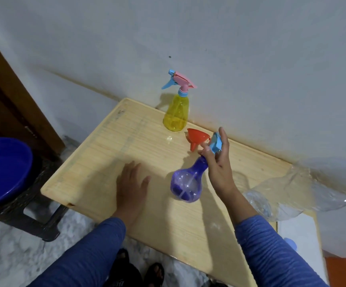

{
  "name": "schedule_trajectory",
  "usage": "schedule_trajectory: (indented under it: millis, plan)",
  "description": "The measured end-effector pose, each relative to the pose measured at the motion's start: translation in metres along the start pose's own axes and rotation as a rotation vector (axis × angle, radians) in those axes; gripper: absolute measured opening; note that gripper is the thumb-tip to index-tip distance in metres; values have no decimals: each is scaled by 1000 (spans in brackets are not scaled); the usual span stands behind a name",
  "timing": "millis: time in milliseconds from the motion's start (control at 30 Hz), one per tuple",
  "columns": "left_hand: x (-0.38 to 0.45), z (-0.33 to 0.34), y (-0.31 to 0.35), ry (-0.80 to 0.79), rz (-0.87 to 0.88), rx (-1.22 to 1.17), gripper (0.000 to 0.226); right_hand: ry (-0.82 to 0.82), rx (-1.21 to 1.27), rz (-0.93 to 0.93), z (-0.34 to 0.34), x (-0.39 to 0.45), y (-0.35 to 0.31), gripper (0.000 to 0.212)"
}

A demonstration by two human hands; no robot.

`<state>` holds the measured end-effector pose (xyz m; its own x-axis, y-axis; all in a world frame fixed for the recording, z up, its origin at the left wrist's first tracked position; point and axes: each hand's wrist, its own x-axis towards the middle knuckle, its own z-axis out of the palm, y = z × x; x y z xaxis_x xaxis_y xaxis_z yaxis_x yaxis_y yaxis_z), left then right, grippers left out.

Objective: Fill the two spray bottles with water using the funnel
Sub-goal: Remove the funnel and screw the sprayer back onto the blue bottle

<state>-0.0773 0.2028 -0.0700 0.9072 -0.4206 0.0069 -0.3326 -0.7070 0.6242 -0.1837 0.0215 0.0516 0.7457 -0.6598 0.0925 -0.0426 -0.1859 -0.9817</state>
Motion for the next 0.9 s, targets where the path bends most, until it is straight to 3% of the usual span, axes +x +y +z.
schedule_trajectory:
  millis: [100,200,333,500,700,900]
  plan:
    - [2,-10,-12,-6,-117,171,58,-45,239,224,9,-1,6,36]
    - [-4,-9,-21,-20,-165,282,64,-111,453,382,22,-7,12,32]
    - [-3,-7,-20,7,-164,330,65,-208,335,457,26,-10,26,27]
    - [-3,-7,-20,12,-178,337,65,-149,299,575,24,-6,36,23]
    - [-3,-7,-19,11,-176,341,65,-166,265,592,26,-5,33,21]
    - [-3,-8,-20,8,-167,339,64,-160,181,459,25,-7,29,24]
